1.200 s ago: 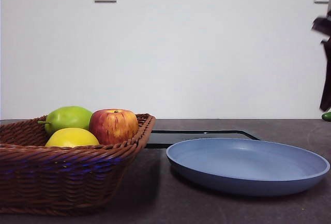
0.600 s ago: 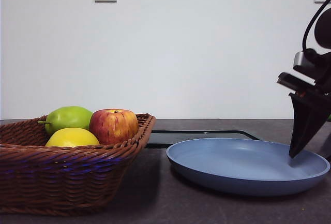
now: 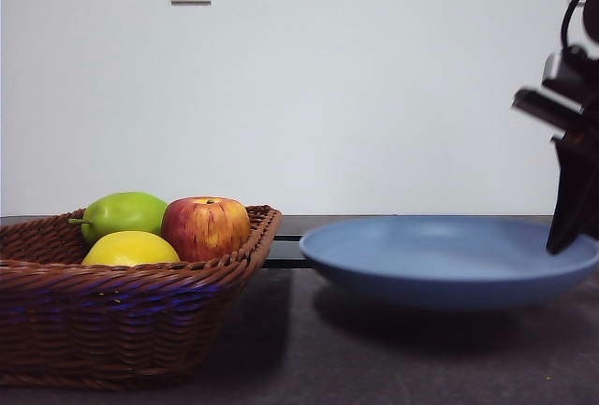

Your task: Take the lemon from the basket,put the lemon in the plate,hand out the plate

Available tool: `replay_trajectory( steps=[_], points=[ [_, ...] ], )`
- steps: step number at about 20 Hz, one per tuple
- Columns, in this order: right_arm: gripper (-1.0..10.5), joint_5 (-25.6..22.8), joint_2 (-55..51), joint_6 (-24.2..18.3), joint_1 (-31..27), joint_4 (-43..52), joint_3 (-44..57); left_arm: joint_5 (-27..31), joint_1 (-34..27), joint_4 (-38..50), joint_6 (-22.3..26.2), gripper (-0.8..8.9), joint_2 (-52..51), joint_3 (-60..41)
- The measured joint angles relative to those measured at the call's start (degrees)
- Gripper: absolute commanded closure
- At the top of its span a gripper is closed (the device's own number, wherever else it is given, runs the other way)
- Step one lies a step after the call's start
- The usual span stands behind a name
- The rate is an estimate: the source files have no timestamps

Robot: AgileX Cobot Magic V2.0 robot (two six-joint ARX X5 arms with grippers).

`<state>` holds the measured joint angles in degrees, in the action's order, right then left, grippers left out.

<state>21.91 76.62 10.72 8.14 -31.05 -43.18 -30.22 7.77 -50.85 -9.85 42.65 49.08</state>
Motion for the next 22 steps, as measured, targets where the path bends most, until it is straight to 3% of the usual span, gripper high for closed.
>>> replay_trajectory(
  steps=[6, 11, 14, 22],
  points=[
    [9.4, 0.0, -9.57, 0.0, 0.0, -3.26, 0.0, 0.83, 10.49, -4.37, -5.75, 4.37, 1.49, 0.0],
    [9.4, -0.02, -13.35, 0.0, 0.0, -3.63, 0.0, 12.87, 21.03, -3.13, -12.07, 4.37, 9.92, 0.11],
    [9.4, -0.02, -13.49, 0.0, 0.0, -3.63, 0.0, 16.57, 26.21, 0.28, -14.45, 4.37, 16.94, 0.11],
    [9.4, -0.04, -13.51, -0.02, 0.0, -3.65, 0.0, 20.5, 29.55, 8.98, -21.29, 4.37, 32.46, 0.11]
  ],
)
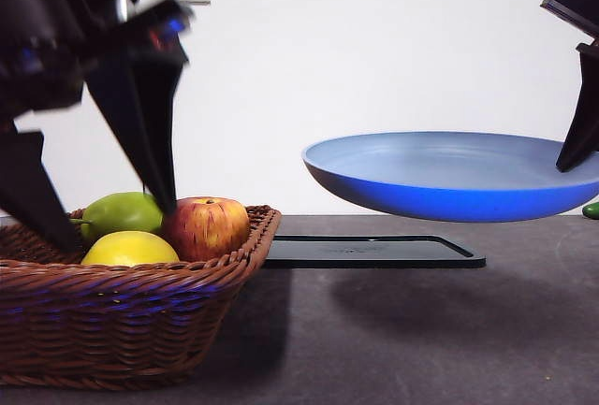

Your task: Take the lemon from the basket,put the lemon in the plate,hand out the plate

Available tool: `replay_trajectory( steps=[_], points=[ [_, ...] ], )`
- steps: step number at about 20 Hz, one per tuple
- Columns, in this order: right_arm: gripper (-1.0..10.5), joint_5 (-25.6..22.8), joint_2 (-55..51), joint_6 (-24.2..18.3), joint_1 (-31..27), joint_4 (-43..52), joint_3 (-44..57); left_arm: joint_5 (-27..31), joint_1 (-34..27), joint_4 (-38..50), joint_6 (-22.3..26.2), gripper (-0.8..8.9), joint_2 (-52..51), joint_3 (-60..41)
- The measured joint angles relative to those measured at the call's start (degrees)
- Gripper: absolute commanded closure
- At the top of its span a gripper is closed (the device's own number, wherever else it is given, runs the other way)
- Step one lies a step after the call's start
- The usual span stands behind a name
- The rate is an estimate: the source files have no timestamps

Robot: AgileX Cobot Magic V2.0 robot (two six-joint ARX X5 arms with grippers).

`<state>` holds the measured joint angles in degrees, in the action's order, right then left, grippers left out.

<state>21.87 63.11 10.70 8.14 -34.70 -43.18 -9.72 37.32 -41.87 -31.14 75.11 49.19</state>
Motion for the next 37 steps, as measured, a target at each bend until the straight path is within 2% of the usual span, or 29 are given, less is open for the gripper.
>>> replay_trajectory(
  steps=[6, 10, 13, 14, 18, 20, 22, 23, 25, 29, 36, 37],
  points=[
    [9.4, 0.0, 0.0, 0.02, 0.0, 0.0, 0.0, 0.33, 0.24, 4.63, -0.44, 4.37, 7.32, 0.0],
    [9.4, 0.0, 0.0, 0.02, 0.0, 0.0, 0.0, 0.39, 0.35, 4.72, 0.44, 4.48, 8.66, 0.02],
    [9.4, 0.0, 0.0, 0.02, 0.0, -0.02, 0.0, 1.64, 0.37, 4.76, 2.19, 6.28, 8.66, 0.04],
    [9.4, -0.02, 0.0, 0.02, 0.0, 0.0, 0.0, 1.66, 0.37, 4.76, 3.08, 6.35, 8.66, 0.11],
    [9.4, -0.02, 0.0, 0.02, 0.0, -0.04, 0.0, 1.36, 0.37, 2.34, 6.1, 6.35, 6.6, 4.96],
    [9.4, -0.35, 0.0, 0.63, 0.04, -0.04, 0.0, -3.28, 0.96, 2.27, 6.69, 6.36, 2.84, 11.61],
    [9.4, -2.71, 0.0, 2.01, 0.96, -0.55, 0.0, -8.13, 3.67, 3.13, 8.41, 6.36, 2.08, 18.82],
    [9.4, -2.82, 0.0, 2.4, 1.9, -1.07, 0.0, -8.28, 5.9, 4.59, 9.16, 6.36, 2.08, 20.85],
    [9.4, -2.82, 0.0, 3.58, 4.76, -1.25, 0.0, -7.91, 9.75, 8.44, 10.38, 6.35, 2.4, 21.11],
    [9.4, -2.78, 0.0, 4.96, 10.1, -1.27, 0.0, -4.0, 14.97, 8.52, 11.19, 6.34, 7.52, 21.09],
    [9.4, -2.78, 0.0, 6.27, 12.17, -1.27, 0.0, -1.14, 16.92, 7.69, 14.05, 6.29, 15.3, 21.07],
    [9.4, -2.8, 0.0, 6.27, 12.17, -1.27, 0.0, -1.07, 16.92, 6.95, 14.21, 6.02, 16.39, 21.05]
  ],
)
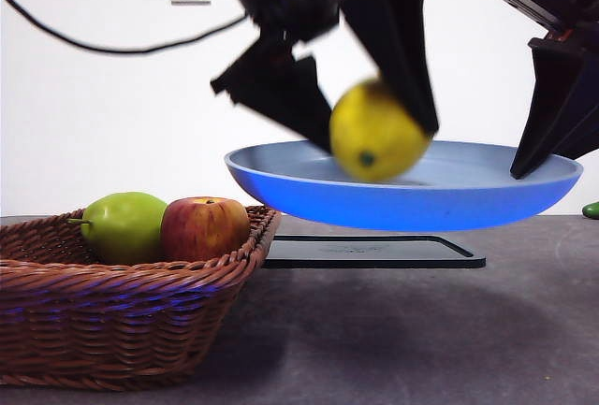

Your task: Take the lemon from the basket,put the lemon in the plate,hand out the plate

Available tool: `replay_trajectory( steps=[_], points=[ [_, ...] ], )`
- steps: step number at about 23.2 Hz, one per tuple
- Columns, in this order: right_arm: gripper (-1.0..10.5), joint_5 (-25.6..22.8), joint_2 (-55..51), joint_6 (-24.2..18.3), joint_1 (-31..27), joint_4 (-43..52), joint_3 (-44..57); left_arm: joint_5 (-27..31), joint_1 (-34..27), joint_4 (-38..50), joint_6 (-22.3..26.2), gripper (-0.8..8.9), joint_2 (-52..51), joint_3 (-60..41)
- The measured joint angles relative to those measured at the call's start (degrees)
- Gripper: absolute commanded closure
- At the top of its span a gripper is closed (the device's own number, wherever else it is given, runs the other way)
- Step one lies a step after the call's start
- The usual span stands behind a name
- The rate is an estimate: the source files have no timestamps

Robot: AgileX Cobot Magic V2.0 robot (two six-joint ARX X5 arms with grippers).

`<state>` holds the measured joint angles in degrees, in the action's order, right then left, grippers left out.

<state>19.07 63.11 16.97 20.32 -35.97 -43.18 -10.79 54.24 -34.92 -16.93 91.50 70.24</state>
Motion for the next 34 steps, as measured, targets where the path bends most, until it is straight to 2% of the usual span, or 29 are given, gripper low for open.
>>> replay_trajectory(
  steps=[7, 13, 19, 27, 30, 34],
  points=[
    [9.4, -0.02, 0.0, 0.02, -0.02, -0.04, 0.0, 0.11, 0.22, -0.07, 0.42, 4.04, 0.61, -0.07],
    [9.4, -0.22, 0.02, 0.0, -0.02, -0.42, 0.0, -0.26, 0.22, -1.53, 0.44, 3.98, 0.63, 0.92],
    [9.4, -0.24, 3.5, 0.2, -3.96, -0.39, -1.88, -0.26, 0.22, -8.17, 1.99, 4.0, -1.14, 10.95],
    [9.4, 0.39, 23.37, -1.05, -11.26, -0.04, -21.31, -0.26, 1.09, -15.08, 2.8, 4.0, -7.69, 11.54],
    [9.4, 2.49, 29.68, -1.22, -13.07, -0.02, -27.08, -0.24, 1.68, -16.65, 2.82, 4.0, -8.11, 11.54],
    [9.4, 2.93, 37.29, -1.33, -14.34, 0.0, -34.27, -0.22, 2.43, -17.33, 2.86, 4.0, -8.11, 11.54]
  ],
)
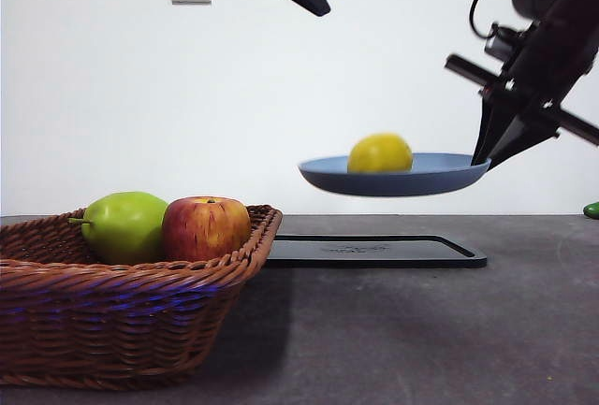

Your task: Take the lemon from the basket,put the lemon in the plate,hand out the plate

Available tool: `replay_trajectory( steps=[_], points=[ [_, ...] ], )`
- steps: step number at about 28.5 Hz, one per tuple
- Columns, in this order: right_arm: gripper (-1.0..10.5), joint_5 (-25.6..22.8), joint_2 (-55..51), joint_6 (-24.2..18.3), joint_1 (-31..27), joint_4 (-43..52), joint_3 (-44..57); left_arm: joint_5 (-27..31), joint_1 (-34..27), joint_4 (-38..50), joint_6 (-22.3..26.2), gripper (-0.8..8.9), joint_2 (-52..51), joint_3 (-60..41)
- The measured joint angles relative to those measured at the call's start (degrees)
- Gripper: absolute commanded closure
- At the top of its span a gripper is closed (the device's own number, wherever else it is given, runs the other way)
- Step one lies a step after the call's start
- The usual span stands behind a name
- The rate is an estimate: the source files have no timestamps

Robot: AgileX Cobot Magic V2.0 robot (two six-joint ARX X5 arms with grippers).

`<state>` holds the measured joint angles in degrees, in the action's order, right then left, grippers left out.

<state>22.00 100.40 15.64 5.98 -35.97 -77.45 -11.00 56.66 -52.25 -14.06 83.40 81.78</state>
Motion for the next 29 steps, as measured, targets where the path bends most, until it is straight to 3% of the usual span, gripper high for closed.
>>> replay_trajectory(
  steps=[8, 17, 25, 29],
  points=[
    [9.4, -0.07, 14.34, 0.48, -1.22, 0.26, -11.98, 0.17, 1.05, 0.55, 0.02, 4.0, 0.0, 0.0],
    [9.4, -0.07, 19.8, 0.55, -1.2, 0.31, -13.94, 1.97, 1.05, 0.98, 0.02, 4.0, 0.0, 0.0],
    [7.7, 0.13, 19.8, 0.28, -1.18, 0.11, -13.97, 3.37, 1.05, 0.98, 0.02, 4.0, 0.0, 0.0],
    [7.5, 0.09, 19.8, 0.24, -1.25, -0.02, -14.01, 3.37, 1.05, 0.98, 0.04, 4.0, 0.0, 0.0]
  ],
)
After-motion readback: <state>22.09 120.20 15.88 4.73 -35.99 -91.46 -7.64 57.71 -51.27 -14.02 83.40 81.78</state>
